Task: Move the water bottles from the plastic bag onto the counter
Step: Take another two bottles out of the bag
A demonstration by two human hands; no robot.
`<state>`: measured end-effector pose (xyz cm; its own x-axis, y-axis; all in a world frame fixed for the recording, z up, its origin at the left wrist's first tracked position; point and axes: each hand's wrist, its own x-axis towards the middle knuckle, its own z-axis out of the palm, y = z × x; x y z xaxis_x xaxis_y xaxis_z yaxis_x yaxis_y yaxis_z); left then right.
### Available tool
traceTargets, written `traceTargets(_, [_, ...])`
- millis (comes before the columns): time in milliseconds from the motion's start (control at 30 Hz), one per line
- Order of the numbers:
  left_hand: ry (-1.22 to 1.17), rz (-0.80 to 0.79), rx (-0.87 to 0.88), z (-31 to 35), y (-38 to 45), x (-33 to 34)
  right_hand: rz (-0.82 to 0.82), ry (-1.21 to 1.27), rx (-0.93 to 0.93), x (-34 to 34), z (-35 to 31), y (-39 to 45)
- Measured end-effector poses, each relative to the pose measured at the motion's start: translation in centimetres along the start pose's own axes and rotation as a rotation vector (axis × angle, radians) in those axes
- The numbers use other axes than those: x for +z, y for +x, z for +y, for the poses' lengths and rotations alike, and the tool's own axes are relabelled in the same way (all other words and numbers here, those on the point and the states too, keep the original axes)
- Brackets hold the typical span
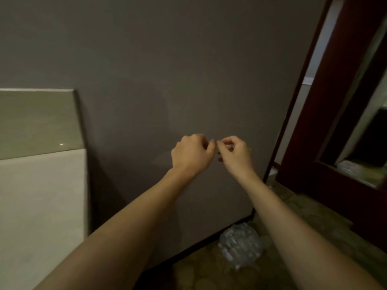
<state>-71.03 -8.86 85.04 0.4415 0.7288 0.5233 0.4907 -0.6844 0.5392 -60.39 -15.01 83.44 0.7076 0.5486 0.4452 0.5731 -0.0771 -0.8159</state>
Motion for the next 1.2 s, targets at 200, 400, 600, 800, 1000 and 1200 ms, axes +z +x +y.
traceTargets(200, [-0.038, -0.141, 0.007, 3.0, -0.5, 7.5, -0.025, -0.045, 0.138, -4.5, 6.7, 0.5])
traceTargets(400, [-0.071, -0.340, -0.032, 4.5, 0.2, 18.1, -0.035, -0.101, 0.275, -7.3, 16.0, 2.9])
traceTargets(600, [-0.112, -0.485, -0.133, 4.4, 2.9, 30.3, -0.127, -0.196, 0.448, -8.7, 28.0, 7.8])
traceTargets(800, [-0.121, -0.628, -0.329, 1.2, 3.9, 40.7, -0.284, -0.247, 0.635, -8.7, 40.0, 12.1])
traceTargets(1000, [-0.117, -0.712, -0.441, 1.6, 5.2, 48.7, -0.456, -0.215, 0.761, -9.1, 45.5, 15.2])
traceTargets(1200, [-0.107, -0.800, -0.625, 2.5, 5.5, 57.7, -0.627, -0.236, 0.809, -10.0, 54.7, 18.3])
